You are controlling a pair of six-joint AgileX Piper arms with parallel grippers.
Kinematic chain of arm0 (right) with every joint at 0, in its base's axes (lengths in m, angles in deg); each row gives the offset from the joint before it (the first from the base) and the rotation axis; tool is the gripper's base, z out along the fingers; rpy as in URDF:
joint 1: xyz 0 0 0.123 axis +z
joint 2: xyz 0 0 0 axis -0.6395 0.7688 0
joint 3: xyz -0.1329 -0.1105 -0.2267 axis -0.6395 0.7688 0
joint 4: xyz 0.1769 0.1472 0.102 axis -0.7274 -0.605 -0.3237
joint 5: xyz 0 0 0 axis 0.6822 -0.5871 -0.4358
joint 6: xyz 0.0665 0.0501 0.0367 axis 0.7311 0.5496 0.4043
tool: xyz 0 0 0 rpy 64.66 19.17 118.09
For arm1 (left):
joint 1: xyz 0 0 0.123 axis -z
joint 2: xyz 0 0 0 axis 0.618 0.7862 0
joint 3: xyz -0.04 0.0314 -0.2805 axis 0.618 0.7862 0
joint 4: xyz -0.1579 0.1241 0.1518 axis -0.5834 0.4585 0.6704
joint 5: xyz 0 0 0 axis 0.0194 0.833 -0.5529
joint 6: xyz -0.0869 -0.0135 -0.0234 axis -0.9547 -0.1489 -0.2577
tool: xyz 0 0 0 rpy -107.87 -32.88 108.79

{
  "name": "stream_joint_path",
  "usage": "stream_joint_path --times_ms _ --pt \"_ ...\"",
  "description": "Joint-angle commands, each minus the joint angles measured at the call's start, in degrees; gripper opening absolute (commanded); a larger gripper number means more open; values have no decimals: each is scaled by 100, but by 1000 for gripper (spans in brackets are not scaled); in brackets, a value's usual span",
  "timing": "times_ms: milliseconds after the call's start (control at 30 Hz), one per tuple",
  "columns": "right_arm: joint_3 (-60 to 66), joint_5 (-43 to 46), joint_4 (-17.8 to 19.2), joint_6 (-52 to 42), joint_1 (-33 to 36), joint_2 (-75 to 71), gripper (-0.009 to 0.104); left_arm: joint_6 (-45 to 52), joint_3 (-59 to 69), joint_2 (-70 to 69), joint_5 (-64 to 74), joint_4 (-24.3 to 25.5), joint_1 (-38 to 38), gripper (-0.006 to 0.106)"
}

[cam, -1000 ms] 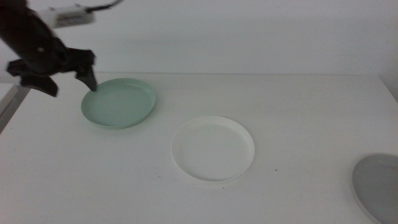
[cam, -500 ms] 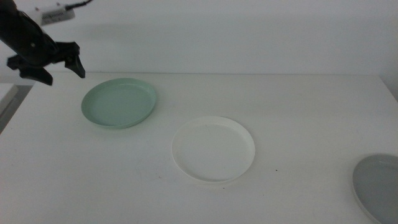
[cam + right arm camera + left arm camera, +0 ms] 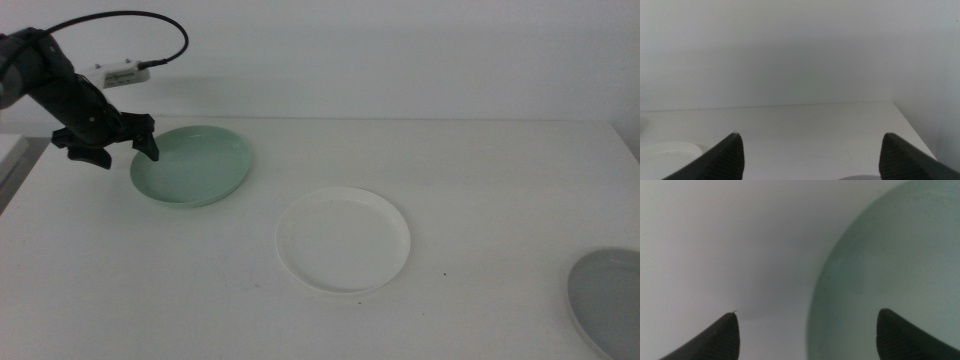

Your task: Stack the three bowls on top of each other.

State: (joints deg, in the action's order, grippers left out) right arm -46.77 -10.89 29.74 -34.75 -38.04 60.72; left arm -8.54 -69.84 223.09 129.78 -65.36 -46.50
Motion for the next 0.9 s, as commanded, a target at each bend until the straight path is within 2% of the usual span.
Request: stream_joint_path --times_ms 0,167,233,333,400,633,867 --pt "19 54 35 -15 20 -25 92 72 -52 52 -191 23 84 94" --pt "19 54 35 -15 20 -25 92 72 -52 209 -209 36 157 89" --pt "19 54 35 -15 20 -25 92 72 -52 251 -196 -13 157 84" --pt "19 54 35 -15 20 -25 92 72 -40 305 -172 -39 157 71" --pt "19 54 35 -15 20 -25 92 72 -28 305 -159 -39 157 57" --pt "19 54 35 -15 20 -25 92 87 -214 96 366 -28 157 -2" --pt "19 54 35 -15 20 -25 92 87 -203 -832 658 102 157 -2"
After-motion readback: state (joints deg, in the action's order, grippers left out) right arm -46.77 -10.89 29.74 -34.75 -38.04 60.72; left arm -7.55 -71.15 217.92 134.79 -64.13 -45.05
